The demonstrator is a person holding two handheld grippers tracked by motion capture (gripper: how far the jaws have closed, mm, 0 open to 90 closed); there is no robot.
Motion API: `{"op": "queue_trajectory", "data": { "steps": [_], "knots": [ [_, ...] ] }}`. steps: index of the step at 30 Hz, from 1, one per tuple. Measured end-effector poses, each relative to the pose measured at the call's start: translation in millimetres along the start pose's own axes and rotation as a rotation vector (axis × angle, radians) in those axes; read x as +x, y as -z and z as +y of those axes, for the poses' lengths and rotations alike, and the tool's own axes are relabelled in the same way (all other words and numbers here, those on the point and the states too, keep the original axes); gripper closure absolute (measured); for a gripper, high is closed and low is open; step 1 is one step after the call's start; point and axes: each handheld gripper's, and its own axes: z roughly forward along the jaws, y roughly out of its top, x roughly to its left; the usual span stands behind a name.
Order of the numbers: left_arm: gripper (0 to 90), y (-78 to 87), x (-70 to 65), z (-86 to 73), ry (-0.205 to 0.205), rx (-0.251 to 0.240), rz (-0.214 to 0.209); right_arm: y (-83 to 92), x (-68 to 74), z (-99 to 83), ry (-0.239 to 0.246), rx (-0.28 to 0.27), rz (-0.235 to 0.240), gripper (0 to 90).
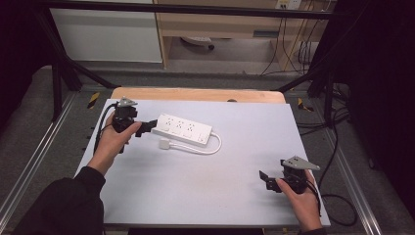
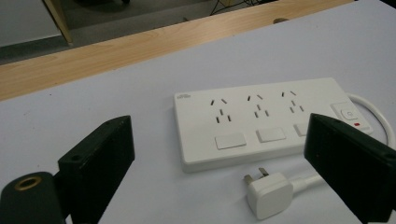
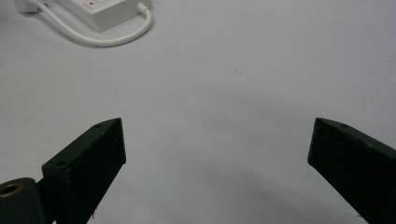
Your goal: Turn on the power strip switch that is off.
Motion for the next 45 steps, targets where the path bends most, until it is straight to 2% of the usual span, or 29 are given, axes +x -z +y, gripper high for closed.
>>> {"op": "queue_trajectory", "data": {
  "steps": [3, 9, 22, 28, 32, 34, 37, 40, 45],
  "knots": [
    [8.8, -4.1, -1.8, 2.7, -0.003, 0.005, 0.000, -0.2, 0.8, 0.0, 0.000, 0.006, 0.004, 4.6],
    [9.0, -7.9, -6.1, 6.2, -0.025, -0.004, 0.028, -0.9, 1.5, -0.8, 0.021, 0.017, 0.004, 4.6],
    [9.2, -17.8, -7.5, 9.7, -0.016, 0.017, 0.030, 0.1, 2.0, -0.5, 0.012, 0.015, 0.009, 4.8],
    [10.8, -20.8, -8.9, 11.2, -0.011, 0.009, 0.054, -1.3, 2.0, -0.8, 0.018, 0.024, 0.012, 4.8],
    [10.8, -23.4, -9.2, 11.5, -0.009, 0.020, 0.052, 0.1, 2.4, 0.2, 0.021, 0.009, 0.023, 4.7],
    [10.8, -25.3, -9.1, 11.9, -0.017, 0.018, 0.052, -0.4, 3.4, -0.1, 0.023, 0.010, 0.023, 4.7],
    [10.4, -28.7, -9.4, 11.2, -0.005, 0.025, 0.055, -2.5, 5.2, -0.1, 0.040, 0.022, 0.028, 4.8],
    [11.0, -33.1, -9.7, 9.4, -0.027, 0.048, 0.071, -2.5, 6.4, 0.2, 0.040, 0.028, 0.025, 4.9],
    [11.5, -39.5, -10.8, 9.3, -0.013, 0.047, 0.072, -2.8, 5.8, 0.6, 0.031, 0.025, 0.025, 4.9]
  ]
}}
